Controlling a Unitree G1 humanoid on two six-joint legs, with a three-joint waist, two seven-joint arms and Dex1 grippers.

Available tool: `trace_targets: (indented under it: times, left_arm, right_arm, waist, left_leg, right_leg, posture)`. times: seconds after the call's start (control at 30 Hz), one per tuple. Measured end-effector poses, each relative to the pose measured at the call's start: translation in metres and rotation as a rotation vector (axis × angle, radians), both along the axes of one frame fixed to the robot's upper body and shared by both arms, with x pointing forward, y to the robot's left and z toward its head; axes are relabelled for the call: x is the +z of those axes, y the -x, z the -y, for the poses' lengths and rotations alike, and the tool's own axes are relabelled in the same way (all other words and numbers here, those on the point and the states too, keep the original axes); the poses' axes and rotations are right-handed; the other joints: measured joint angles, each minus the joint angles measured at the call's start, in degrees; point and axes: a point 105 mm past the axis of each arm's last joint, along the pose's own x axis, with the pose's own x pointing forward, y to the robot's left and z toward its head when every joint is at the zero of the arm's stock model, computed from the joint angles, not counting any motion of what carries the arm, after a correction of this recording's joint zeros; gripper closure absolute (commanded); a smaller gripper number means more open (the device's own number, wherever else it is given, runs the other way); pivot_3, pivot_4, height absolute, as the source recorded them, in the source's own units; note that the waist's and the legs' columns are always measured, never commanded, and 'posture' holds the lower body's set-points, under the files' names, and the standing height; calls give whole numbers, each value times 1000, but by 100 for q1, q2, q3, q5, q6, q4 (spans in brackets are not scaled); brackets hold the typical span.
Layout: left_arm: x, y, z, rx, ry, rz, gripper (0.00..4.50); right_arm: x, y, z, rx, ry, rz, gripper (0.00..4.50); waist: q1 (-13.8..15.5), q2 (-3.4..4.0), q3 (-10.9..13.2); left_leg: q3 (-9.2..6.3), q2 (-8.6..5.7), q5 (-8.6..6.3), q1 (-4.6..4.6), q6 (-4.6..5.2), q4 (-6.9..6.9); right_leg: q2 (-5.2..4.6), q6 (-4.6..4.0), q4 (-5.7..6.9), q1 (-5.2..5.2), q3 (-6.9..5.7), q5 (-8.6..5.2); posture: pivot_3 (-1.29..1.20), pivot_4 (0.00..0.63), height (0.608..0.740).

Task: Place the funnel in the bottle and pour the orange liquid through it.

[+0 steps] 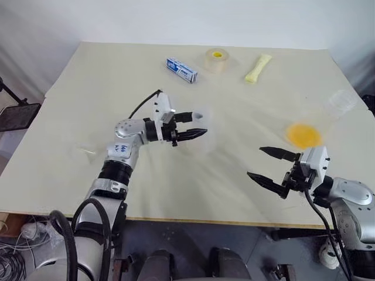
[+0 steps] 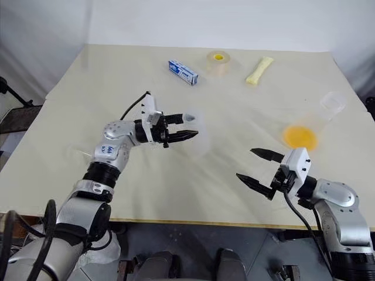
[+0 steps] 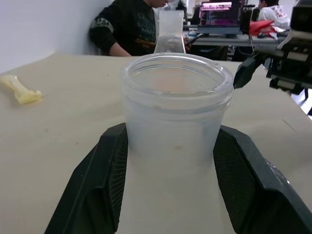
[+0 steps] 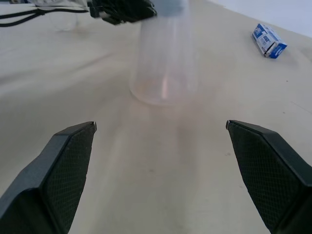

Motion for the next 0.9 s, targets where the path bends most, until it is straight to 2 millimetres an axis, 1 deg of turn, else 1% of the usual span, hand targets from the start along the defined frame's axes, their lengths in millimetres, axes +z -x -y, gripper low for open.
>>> trace_targets:
  times: [0.13,0.23,0.3,0.33,0.47,0.5,0.7,0.8,0.9]
  left_arm:
    - [-6,-1,7,-7,-3,-18,2246]
    - [-5,0,16,-26,-12,-16,2246]
    - [-8,0,18,-32,-36,-19,1532]
    - [-10,0,19,-33,-48,-24,1328]
    - [-11,0,19,-28,-55,-38,163]
    - [-12,-1,19,-25,-57,-44,34]
    - [-13,-1,15,-1,-60,-59,34]
    - [-8,-4,7,33,-46,-63,34]
    - [-4,-5,-10,71,-46,-59,34]
  right_arm:
    - [-1,2,-2,-19,-21,-6,0]
    - [1,2,-3,-23,-23,0,0]
    - [1,2,-3,-29,-24,-1,0]
    - [1,2,-3,-33,-25,0,0]
    - [1,1,-2,-40,-26,1,0]
    - [1,1,-2,-41,-26,1,0]
    - [3,-1,-2,-40,-27,9,0]
    - [8,-3,-3,-37,-28,26,0]
    - [9,-3,-4,-33,-27,31,0]
  waist:
    - [-3,0,0]
    - [0,0,0]
    - [-2,0,0]
    - [-4,0,0]
    - [-5,0,0]
    - [-4,0,0]
    - [-12,0,0]
    - [-9,0,0]
    - [-18,1,0]
  left_leg:
    - [-9,1,0,-12,0,9]
    - [-25,-1,0,-44,1,29]
    - [-25,-2,-1,-43,1,28]
    - [-25,-1,0,-43,1,28]
    - [-26,-1,0,-43,1,28]
    - [-27,-1,-1,-45,1,29]
    - [-29,0,0,-44,1,29]
    - [-32,0,0,-44,1,30]
    - [-32,0,0,-44,1,30]
  right_leg:
    - [0,0,0,-2,-9,0]
    - [-1,1,1,-15,-24,1]
    - [-2,1,2,-15,-26,1]
    - [-1,1,2,-15,-27,1]
    - [-2,1,3,-16,-27,1]
    - [-2,1,3,-16,-28,1]
    - [-2,1,5,-16,-28,1]
    - [-2,1,8,-16,-29,1]
    - [-2,1,8,-17,-28,1]
  posture:
    - [0,150,740]
    - [0,150,740]
    - [0,150,740]
    - [0,150,740]
    - [0,150,740]
    - [0,150,740]
    - [0,150,740]
    - [0,150,740]
    - [0,150,740]
